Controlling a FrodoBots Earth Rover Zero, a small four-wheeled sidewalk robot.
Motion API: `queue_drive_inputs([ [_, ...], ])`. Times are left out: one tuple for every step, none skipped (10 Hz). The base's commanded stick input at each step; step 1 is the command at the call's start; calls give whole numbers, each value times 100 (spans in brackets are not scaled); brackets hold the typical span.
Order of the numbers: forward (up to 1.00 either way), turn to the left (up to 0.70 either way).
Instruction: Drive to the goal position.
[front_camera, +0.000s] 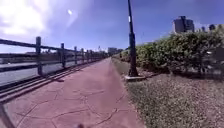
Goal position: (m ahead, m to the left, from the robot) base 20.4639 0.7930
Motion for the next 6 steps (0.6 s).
queue_drive_inputs([
  [70, 35],
  [70, 35],
  [70, 35],
  [70, 35],
  [70, 35],
  [70, 9],
])
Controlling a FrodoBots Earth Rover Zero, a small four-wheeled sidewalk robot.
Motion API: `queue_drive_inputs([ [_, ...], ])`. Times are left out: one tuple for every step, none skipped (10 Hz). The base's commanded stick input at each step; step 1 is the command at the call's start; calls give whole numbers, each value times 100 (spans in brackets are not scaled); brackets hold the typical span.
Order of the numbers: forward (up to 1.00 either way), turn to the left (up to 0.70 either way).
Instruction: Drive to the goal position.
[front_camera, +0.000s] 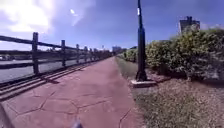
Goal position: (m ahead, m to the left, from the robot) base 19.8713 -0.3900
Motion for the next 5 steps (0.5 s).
queue_drive_inputs([
  [70, 0],
  [70, 0],
  [70, 0],
  [70, 0],
  [70, 0],
])
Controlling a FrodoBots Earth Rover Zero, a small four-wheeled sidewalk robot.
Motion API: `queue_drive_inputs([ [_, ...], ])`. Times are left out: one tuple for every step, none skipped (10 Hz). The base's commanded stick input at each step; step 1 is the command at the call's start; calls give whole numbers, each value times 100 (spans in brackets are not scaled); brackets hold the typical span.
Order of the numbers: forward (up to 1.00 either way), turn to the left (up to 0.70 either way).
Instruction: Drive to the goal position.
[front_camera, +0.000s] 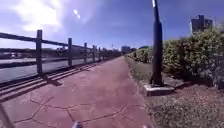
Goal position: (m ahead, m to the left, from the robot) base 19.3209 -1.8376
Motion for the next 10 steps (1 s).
queue_drive_inputs([
  [70, 0],
  [70, 0],
  [70, 0],
  [70, 0],
  [70, 0],
  [70, 0],
  [70, 0],
  [70, 0],
  [70, 0],
  [70, 0],
])
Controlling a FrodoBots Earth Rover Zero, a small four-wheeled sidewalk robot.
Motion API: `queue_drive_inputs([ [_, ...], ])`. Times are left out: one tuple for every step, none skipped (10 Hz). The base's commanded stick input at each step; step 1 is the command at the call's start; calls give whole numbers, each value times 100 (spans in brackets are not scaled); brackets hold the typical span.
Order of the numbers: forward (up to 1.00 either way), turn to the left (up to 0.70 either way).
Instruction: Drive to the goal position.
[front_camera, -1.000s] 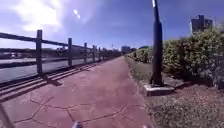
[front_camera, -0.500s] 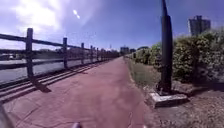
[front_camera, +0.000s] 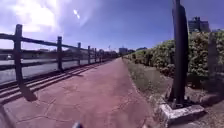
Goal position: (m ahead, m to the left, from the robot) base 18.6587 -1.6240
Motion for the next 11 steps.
queue_drive_inputs([
  [70, 0],
  [70, 0],
  [70, 14],
  [70, 31],
  [70, 33],
  [70, 12],
  [70, 0],
  [70, 0],
  [70, 0],
  [70, 0],
  [70, 0],
])
